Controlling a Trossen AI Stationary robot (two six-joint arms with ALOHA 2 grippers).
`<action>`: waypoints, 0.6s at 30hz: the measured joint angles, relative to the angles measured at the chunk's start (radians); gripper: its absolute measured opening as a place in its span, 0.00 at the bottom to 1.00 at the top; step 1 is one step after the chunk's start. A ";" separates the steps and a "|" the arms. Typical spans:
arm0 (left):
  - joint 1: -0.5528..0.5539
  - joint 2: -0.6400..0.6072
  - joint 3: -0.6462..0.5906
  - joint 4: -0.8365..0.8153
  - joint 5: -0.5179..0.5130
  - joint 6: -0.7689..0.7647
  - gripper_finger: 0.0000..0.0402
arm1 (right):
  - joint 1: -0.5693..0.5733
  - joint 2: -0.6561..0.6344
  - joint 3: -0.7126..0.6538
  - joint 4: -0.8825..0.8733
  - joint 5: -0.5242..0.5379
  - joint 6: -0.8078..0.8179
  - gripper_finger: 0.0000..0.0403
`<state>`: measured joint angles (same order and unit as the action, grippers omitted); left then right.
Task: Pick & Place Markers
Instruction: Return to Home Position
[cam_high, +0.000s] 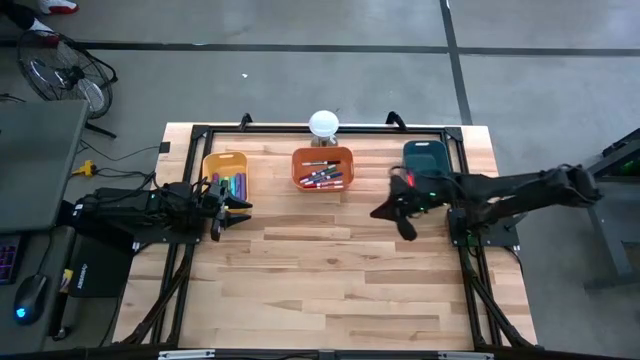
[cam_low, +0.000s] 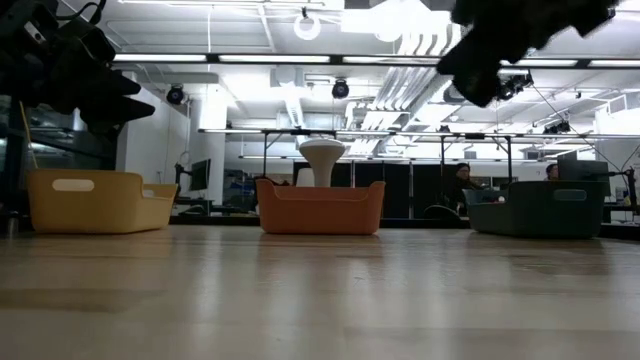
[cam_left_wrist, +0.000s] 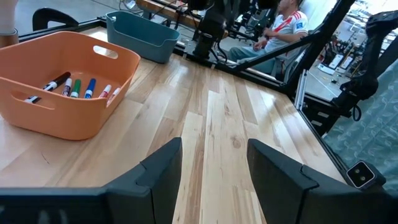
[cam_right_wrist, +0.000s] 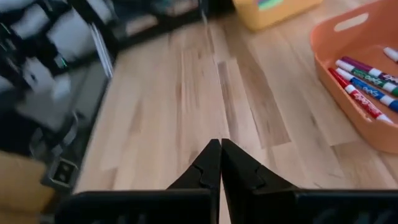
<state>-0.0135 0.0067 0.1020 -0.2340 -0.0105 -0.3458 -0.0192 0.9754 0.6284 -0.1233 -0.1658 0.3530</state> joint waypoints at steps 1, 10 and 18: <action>0.000 0.000 0.000 0.000 0.000 0.000 0.44 | 0.005 -0.041 -0.043 0.039 0.007 0.023 0.00; 0.000 0.000 0.000 0.000 0.000 0.000 0.44 | 0.029 -0.330 -0.298 0.233 0.139 0.117 0.00; 0.000 0.000 0.000 0.000 0.000 0.000 0.44 | 0.031 -0.518 -0.434 0.287 0.164 0.126 0.00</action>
<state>-0.0135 0.0067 0.1020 -0.2340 -0.0105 -0.3458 0.0117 0.4575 0.1948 0.1635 -0.0020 0.4794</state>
